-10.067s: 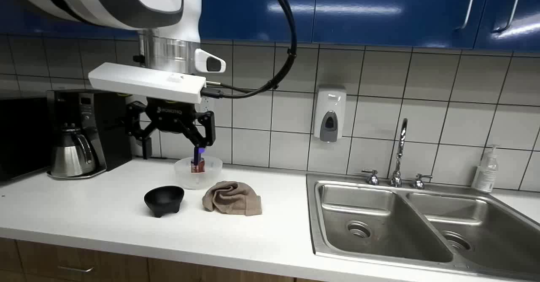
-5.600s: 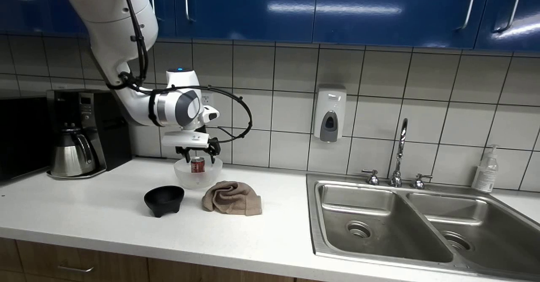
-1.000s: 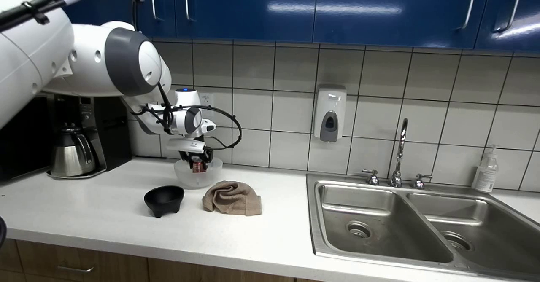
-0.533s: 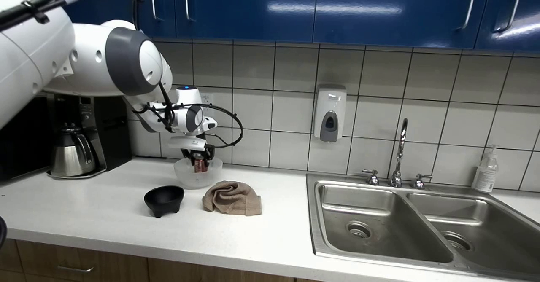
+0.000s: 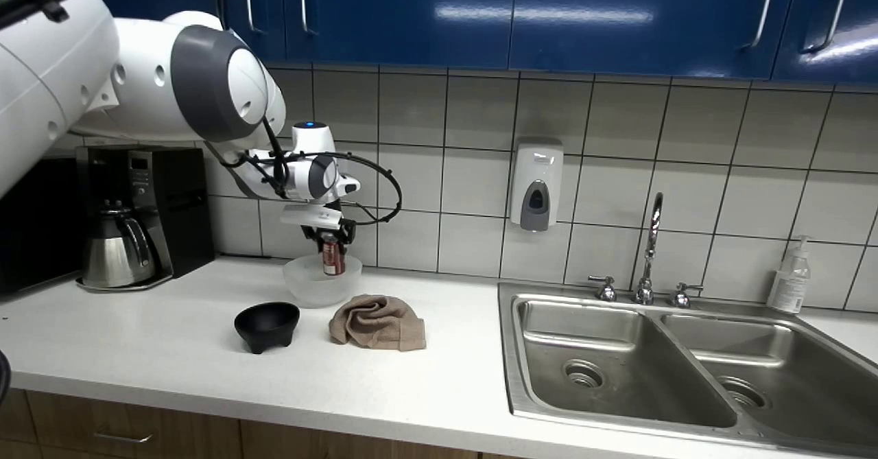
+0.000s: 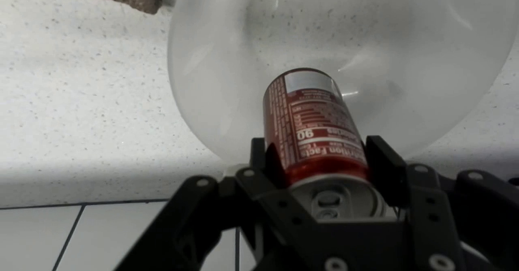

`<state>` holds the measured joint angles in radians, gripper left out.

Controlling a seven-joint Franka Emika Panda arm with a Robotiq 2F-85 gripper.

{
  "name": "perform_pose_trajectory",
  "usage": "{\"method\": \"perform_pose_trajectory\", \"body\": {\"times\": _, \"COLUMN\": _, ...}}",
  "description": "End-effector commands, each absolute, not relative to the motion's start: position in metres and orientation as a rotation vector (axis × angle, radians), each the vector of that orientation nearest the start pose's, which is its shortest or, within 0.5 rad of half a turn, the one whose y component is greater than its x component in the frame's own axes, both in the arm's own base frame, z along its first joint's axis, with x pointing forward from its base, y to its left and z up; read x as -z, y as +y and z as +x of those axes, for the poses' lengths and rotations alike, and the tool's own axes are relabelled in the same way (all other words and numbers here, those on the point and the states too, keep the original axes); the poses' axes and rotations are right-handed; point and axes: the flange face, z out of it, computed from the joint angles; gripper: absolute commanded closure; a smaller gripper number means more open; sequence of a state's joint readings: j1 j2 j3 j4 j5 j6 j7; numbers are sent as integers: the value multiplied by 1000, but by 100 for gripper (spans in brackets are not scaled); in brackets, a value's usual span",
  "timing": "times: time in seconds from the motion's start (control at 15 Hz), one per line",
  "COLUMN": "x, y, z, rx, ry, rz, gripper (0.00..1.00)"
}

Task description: Remove the red can bottle from the opaque bowl and put it on the kitchen countertop

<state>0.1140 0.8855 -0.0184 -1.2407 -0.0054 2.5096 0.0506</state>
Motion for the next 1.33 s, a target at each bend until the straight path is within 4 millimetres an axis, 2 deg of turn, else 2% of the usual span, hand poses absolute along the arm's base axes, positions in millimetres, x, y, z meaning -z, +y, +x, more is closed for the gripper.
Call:
{"method": "perform_pose_trajectory", "body": {"times": 0.0, "x": -298, "y": 74, "z": 778, "rx": 615, "ry": -101, "rz": -3051, "gripper": 62}}
{"method": "perform_pose_trajectory", "body": {"times": 0.33, "x": -316, "y": 82, "z": 764, "rx": 612, "ry": -89, "rz": -3072, "gripper": 62}}
{"method": "perform_pose_trajectory", "body": {"times": 0.67, "x": -339, "y": 88, "z": 739, "rx": 609, "ry": -78, "rz": -3094, "gripper": 62}}
{"method": "perform_pose_trajectory", "body": {"times": 0.93, "x": -350, "y": 80, "z": 713, "rx": 612, "ry": -63, "rz": -3142, "gripper": 62}}
{"method": "perform_pose_trajectory", "body": {"times": 1.27, "x": -353, "y": 51, "z": 676, "rx": 594, "ry": -2, "rz": -3222, "gripper": 62}}
